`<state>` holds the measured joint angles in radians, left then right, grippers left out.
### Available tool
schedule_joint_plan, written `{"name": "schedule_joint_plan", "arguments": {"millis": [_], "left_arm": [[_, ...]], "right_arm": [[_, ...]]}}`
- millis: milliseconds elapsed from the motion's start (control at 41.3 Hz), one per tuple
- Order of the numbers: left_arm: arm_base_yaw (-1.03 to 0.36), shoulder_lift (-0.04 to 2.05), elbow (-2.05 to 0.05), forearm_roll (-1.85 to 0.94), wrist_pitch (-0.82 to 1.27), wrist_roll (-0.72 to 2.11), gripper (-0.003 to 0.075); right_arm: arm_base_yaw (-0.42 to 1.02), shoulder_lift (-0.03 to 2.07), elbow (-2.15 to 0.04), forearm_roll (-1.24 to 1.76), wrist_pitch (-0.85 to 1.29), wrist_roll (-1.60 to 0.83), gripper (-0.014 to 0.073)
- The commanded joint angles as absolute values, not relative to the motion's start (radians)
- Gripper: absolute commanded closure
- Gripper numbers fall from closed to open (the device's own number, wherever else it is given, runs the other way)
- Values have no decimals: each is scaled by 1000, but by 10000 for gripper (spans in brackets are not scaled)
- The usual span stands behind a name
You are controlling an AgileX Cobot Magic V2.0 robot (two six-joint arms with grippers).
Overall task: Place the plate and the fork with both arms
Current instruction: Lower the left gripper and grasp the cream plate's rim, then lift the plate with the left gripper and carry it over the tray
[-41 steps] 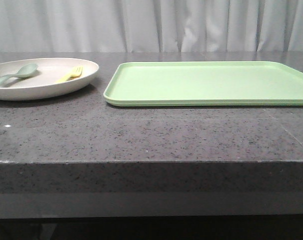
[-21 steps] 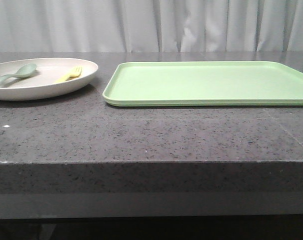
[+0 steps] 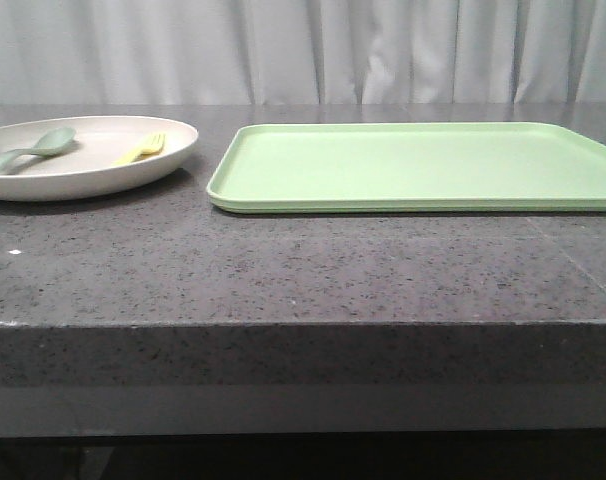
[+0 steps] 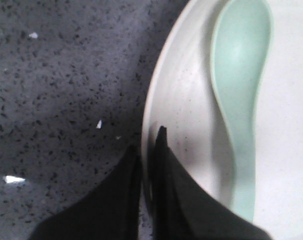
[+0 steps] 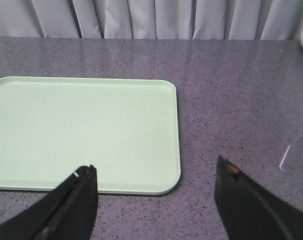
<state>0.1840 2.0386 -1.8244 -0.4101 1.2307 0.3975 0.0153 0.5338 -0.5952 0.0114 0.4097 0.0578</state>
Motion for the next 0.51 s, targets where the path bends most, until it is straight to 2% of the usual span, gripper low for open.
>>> {"name": "schedule_joint_plan", "arguments": {"millis": [0,484], "left_arm": [[175,1989,-1856,-446,1270,387,738],[175,1978,-1858,-501,1270,384,738]], "right_arm": [[16,541,-631,0,327,47,71],[16,541,-631,0,327,47,71]]}}
